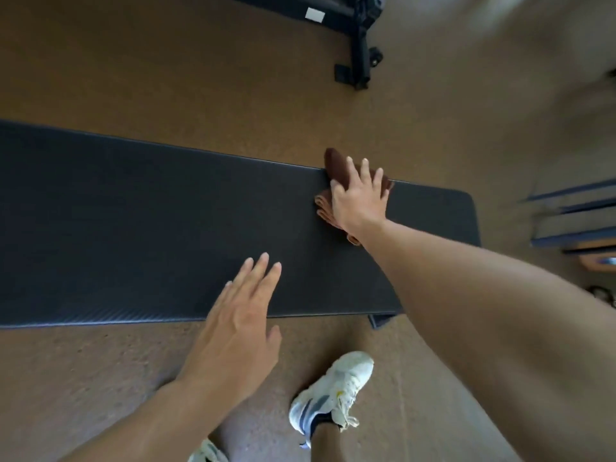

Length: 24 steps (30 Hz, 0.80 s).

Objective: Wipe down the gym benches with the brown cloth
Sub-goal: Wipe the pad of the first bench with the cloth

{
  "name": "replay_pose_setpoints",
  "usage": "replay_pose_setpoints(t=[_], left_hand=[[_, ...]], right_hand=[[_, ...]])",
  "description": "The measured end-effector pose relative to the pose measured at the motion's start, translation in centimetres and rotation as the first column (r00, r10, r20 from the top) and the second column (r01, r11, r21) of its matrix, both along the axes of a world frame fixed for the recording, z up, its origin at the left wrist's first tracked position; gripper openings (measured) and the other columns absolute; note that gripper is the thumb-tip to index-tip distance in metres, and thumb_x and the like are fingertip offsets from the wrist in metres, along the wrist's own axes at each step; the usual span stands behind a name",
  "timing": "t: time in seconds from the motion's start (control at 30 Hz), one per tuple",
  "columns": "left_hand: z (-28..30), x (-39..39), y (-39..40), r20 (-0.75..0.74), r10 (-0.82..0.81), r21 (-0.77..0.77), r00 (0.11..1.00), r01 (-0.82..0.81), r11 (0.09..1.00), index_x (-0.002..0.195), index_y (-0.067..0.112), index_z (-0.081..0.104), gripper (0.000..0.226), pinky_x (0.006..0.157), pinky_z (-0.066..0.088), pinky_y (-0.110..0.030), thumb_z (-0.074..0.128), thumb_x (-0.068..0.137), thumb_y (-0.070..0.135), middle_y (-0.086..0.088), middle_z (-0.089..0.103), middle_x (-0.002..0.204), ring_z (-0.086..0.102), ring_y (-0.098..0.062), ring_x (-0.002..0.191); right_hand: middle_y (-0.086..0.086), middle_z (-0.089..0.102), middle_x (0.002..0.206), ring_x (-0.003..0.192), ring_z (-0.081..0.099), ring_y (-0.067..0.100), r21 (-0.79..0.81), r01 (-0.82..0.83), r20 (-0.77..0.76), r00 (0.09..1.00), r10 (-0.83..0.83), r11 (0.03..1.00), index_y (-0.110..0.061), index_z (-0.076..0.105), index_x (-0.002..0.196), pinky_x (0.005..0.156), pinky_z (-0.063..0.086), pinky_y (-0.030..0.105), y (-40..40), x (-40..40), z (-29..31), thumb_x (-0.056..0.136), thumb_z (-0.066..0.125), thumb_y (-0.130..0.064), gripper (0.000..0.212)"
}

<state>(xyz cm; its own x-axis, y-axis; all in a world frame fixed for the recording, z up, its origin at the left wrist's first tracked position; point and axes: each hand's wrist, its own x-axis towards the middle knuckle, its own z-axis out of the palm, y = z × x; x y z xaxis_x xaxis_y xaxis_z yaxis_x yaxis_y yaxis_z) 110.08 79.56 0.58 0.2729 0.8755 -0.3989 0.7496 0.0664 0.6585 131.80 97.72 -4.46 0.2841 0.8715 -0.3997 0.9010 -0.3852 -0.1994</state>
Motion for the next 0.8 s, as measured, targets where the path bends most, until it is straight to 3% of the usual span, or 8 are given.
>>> replay_pose_setpoints(t=[0.07,0.13,0.27,0.33,0.43,0.6,0.7,0.8], left_hand=[[-0.6,1.4,-0.2,-0.016,0.002,0.001,1.0,-0.002,1.0,0.16,0.033,-0.007,0.088,0.124,-0.003,-0.023,0.058,0.1,0.027,0.019,-0.017,0.165,-0.021,0.002,0.151],[-0.5,2.7,-0.5,-0.023,0.009,-0.02,1.0,-0.009,1.0,0.161,0.031,-0.004,0.087,0.126,-0.003,-0.025,0.057,0.099,0.025,0.018,-0.017,0.166,-0.023,0.002,0.15],[0.9,6.1,-1.0,-0.034,-0.027,-0.069,0.999,0.024,0.997,0.162,0.032,-0.006,0.087,0.119,-0.012,-0.019,0.054,0.099,0.025,0.021,-0.024,0.162,-0.031,0.005,0.146],[1.1,7.6,-0.5,-0.048,-0.054,-0.063,0.997,0.051,0.997,0.162,0.032,-0.006,0.087,0.117,-0.013,-0.018,0.054,0.099,0.025,0.021,-0.027,0.161,-0.032,0.005,0.146],[0.7,9.6,1.6,-0.099,-0.004,-0.014,0.995,0.003,1.0,0.163,0.028,0.002,0.087,0.122,-0.007,-0.024,0.059,0.097,0.023,0.016,-0.02,0.165,-0.027,0.001,0.149],[0.2,13.8,4.7,-0.164,0.07,-0.036,0.984,-0.077,0.996,0.163,0.025,0.002,0.084,0.128,0.002,-0.033,0.058,0.1,0.026,0.008,-0.016,0.169,-0.018,-0.007,0.154],[0.3,16.4,5.5,-0.149,0.069,-0.028,0.986,-0.074,0.997,0.163,0.026,0.002,0.086,0.127,0.002,-0.033,0.059,0.099,0.02,0.009,-0.014,0.17,-0.017,-0.006,0.154],[0.7,18.9,6.1,-0.127,0.069,-0.04,0.99,-0.074,0.996,0.163,0.025,0.004,0.086,0.128,0.004,-0.036,0.057,0.097,0.011,0.01,-0.012,0.17,-0.017,-0.005,0.154]], right_hand=[[-0.006,0.0,0.177,0.162,-0.013,0.021,0.078,-0.087,-0.039,0.995,0.09,0.993,-0.038,0.013,0.167,0.13,-0.01,0.05,-1.7,0.9,-0.2,0.108,0.035,-0.047,0.064],[-0.01,0.0,0.177,0.162,-0.015,0.014,0.148,-0.131,-0.069,0.987,0.142,0.98,-0.041,0.015,0.166,0.131,-0.009,0.046,-8.7,1.1,-0.5,0.106,0.036,-0.046,0.065],[-0.019,-0.007,0.174,0.161,-0.016,0.01,0.088,-0.159,-0.077,0.983,0.166,0.983,-0.042,0.016,0.166,0.131,-0.002,0.045,-22.3,2.9,0.4,0.099,0.035,-0.043,0.069],[-0.018,-0.008,0.174,0.161,-0.017,0.011,0.034,-0.24,-0.09,0.966,0.242,0.97,-0.042,0.015,0.166,0.13,-0.002,0.046,-22.0,4.3,0.0,0.099,0.032,-0.042,0.068],[-0.009,-0.001,0.176,0.162,-0.015,0.016,0.065,-0.3,-0.085,0.949,0.305,0.952,-0.036,0.019,0.167,0.131,-0.003,0.049,-15.2,6.4,-0.3,0.096,0.025,-0.05,0.073],[-0.005,0.001,0.177,0.162,-0.012,0.017,0.112,-0.289,-0.07,0.952,0.298,0.951,-0.037,0.018,0.167,0.131,-0.007,0.049,-0.7,9.7,-0.8,0.104,0.04,-0.043,0.067],[-0.005,0.006,0.177,0.163,-0.009,0.015,0.187,-0.287,-0.094,0.947,0.308,0.94,-0.037,0.023,0.166,0.131,-0.007,0.046,-3.6,10.9,-0.7,0.102,0.045,-0.043,0.068],[-0.006,0.007,0.176,0.163,-0.01,0.014,0.175,-0.209,-0.107,0.967,0.23,0.962,-0.036,0.026,0.165,0.132,-0.005,0.045,-14.5,13.0,0.0,0.097,0.045,-0.046,0.072]])
